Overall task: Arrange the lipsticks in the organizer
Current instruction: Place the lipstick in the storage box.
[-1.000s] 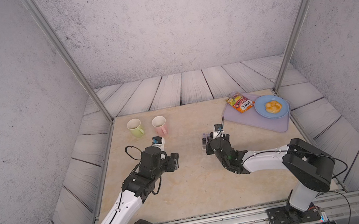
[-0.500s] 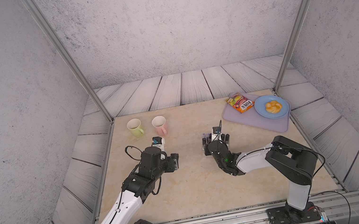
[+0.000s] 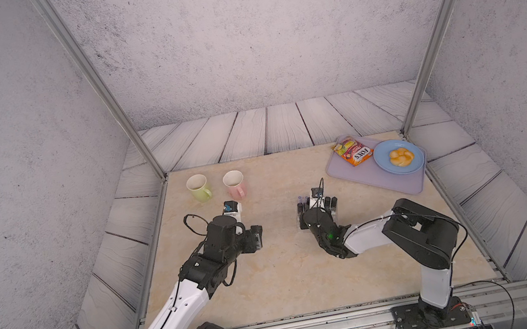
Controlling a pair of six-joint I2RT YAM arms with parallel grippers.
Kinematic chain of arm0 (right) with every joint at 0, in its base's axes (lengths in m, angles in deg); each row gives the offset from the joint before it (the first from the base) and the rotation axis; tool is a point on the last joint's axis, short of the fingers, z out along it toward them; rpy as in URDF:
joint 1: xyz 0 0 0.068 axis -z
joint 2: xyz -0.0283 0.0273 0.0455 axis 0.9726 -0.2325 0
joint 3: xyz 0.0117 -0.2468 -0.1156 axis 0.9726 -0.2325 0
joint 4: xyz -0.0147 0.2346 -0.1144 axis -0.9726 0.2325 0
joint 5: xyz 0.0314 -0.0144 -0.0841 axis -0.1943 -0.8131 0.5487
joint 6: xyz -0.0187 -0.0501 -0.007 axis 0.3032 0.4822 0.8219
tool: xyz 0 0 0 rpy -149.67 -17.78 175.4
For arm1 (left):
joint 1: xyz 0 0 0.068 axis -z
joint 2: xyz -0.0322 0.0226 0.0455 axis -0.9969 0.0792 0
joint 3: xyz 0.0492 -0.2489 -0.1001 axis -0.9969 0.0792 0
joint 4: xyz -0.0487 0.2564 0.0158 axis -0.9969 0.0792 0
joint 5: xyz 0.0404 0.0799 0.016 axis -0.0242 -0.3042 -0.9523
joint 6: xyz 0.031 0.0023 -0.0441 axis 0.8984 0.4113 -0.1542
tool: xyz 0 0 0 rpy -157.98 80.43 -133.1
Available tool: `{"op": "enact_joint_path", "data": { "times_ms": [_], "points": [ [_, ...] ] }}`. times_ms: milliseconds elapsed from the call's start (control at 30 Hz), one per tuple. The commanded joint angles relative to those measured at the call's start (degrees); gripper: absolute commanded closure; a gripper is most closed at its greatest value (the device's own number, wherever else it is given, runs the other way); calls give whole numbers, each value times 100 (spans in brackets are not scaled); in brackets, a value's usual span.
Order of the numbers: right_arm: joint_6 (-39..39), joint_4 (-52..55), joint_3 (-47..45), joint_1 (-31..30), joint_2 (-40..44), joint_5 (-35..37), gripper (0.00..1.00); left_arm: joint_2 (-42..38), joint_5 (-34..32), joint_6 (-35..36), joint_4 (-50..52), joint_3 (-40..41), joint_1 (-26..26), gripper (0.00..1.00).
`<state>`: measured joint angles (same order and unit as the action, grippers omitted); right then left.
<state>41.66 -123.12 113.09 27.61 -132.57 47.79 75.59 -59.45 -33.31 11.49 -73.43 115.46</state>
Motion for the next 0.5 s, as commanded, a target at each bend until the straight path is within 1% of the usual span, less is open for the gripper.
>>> {"op": "enact_joint_path", "data": {
  "times_ms": [0,33,133,233,367,467],
  "points": [
    [1,-53,98,-6,-83,161,100,3,-21,-19,-8,-78,-38,23],
    [18,-74,86,-9,-76,141,100,5,-13,-23,-4,-76,-38,23],
    [41,-92,71,-7,11,22,86,11,-11,-15,1,-69,-32,23],
    [35,131,108,-42,267,-144,76,21,-12,-15,5,-73,-38,23],
    [-54,472,79,-62,633,-219,67,47,13,-30,8,-78,-54,23],
    [-158,693,17,-62,912,-215,64,68,38,-62,-6,-70,-87,23]
  ]
}}
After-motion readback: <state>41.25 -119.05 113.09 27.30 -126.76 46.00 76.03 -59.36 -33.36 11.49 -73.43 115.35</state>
